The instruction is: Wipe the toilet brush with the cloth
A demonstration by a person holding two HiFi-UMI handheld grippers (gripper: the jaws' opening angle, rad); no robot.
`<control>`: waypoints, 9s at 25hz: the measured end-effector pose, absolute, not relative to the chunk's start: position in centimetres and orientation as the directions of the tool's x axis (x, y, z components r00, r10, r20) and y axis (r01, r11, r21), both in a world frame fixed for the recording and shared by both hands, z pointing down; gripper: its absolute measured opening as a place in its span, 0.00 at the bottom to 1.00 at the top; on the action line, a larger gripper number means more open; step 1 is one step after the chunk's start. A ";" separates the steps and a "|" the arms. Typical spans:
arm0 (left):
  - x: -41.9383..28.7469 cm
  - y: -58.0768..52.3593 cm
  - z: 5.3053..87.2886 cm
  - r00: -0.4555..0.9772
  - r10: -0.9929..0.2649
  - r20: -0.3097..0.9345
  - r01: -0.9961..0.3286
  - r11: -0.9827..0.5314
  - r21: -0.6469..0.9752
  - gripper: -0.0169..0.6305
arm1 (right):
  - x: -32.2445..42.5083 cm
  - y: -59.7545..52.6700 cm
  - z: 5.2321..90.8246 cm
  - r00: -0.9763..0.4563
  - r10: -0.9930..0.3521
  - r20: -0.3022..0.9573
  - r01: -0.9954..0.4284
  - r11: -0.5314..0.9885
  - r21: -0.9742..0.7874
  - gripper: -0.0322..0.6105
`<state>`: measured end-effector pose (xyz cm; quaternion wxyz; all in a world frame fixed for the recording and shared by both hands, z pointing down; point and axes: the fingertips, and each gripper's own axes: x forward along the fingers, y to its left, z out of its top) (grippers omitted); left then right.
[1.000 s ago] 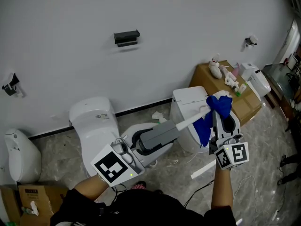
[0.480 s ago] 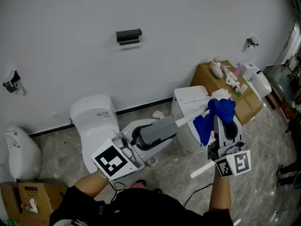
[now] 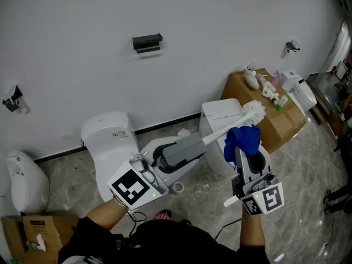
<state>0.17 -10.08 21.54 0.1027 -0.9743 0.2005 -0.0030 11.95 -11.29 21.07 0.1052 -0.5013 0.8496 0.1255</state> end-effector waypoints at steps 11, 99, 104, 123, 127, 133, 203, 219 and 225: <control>1.0 -10.2 20.8 0.922 -0.384 -0.053 -0.386 -0.901 -0.197 0.29 | 8.4 -11.3 25.4 -0.544 -0.813 -0.209 -0.838 0.539 0.085 0.17; 0.8 -7.4 21.6 0.940 -0.336 -0.057 -0.340 -0.928 -0.151 0.29 | 7.2 -12.4 24.4 -0.524 -0.820 -0.230 -0.839 0.543 -0.028 0.17; 0.7 -7.4 21.6 0.940 -0.336 -0.056 -0.341 -0.927 -0.156 0.29 | 7.5 -12.7 24.3 -0.516 -0.824 -0.232 -0.843 0.537 -0.030 0.17; 0.5 -7.3 21.9 0.943 -0.328 -0.055 -0.332 -0.931 -0.150 0.29 | 9.6 -13.2 23.8 -0.462 -0.852 -0.247 -0.876 0.481 -0.020 0.17; 0.7 -7.2 22.2 0.945 -0.324 -0.051 -0.328 -0.931 -0.162 0.28 | 10.4 -13.2 24.0 -0.450 -0.859 -0.245 -0.883 0.469 -0.022 0.17; 0.7 -7.2 22.4 0.944 -0.328 -0.045 -0.331 -0.932 -0.150 0.28 | 11.8 -13.2 23.8 -0.414 -0.873 -0.259 -0.901 0.434 -0.022 0.17; 0.3 -8.0 22.6 0.958 -0.279 -0.061 -0.283 -0.957 -0.060 0.27 | 5.6 -15.5 26.9 -0.519 -0.837 -0.174 -0.850 0.526 0.009 0.17; 0.4 -8.1 22.9 0.962 -0.270 -0.044 -0.273 -0.960 -0.064 0.27 | 2.7 -14.1 25.2 -0.581 -0.777 -0.244 -0.811 0.579 0.088 0.17; 0.4 -8.2 23.3 0.962 -0.269 -0.038 -0.271 -0.961 -0.061 0.27 | 2.7 -14.1 25.3 -0.575 -0.780 -0.247 -0.815 0.572 0.089 0.17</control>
